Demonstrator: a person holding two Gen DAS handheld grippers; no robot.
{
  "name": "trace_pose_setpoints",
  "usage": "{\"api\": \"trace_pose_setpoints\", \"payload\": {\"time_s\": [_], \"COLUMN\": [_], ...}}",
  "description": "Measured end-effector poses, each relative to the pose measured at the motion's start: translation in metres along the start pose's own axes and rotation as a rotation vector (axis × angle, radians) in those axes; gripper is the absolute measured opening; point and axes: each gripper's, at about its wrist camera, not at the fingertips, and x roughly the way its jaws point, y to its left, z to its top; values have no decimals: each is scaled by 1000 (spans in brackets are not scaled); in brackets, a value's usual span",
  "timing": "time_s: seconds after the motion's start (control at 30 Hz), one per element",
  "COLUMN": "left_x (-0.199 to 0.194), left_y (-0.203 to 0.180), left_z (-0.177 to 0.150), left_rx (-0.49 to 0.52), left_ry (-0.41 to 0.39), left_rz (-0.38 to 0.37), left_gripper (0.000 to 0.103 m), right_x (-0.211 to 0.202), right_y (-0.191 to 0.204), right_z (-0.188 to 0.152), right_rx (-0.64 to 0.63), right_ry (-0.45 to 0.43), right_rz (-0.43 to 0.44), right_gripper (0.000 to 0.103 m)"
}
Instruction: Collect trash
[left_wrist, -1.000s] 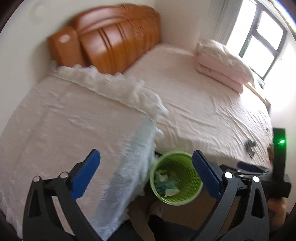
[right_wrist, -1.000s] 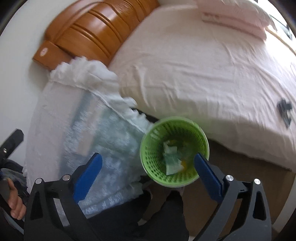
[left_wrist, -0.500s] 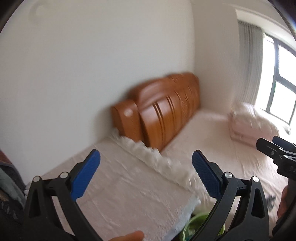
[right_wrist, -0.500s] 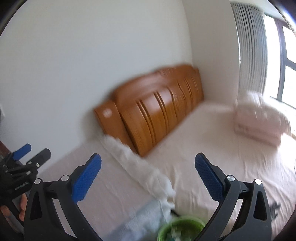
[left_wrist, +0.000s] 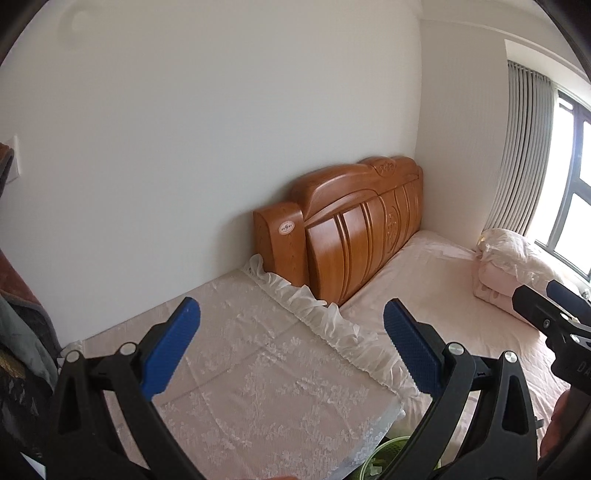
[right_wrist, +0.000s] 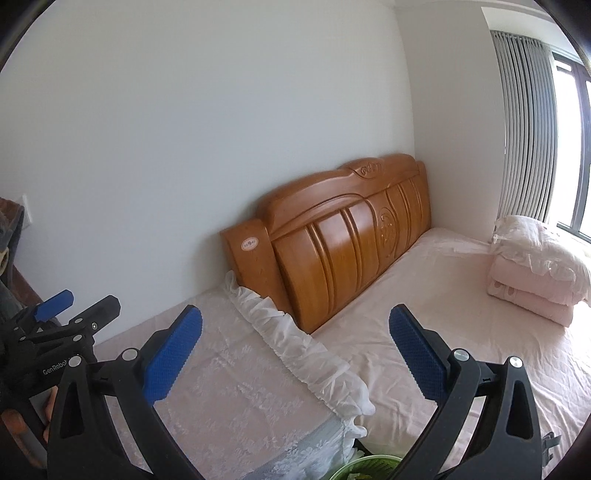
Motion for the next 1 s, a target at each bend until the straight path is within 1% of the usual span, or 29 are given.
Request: {"api": "trace_pose_setpoints", "payload": {"time_s": [0.4, 1.0], "left_x": [11, 15], "left_y": [-3, -1], "left_z": [-3, -4], "left_rx": [-6, -12], "left_ry": [24, 35], "left_rz": [-16, -18], "left_gripper": [95, 95], "right_x": [6, 7], "right_y": [-3, -3], "right_z": [-2, -2], "right_rx": [2, -6], "right_ry": [17, 25], "right_rz": [-13, -17], "right_gripper": [101, 101]}}
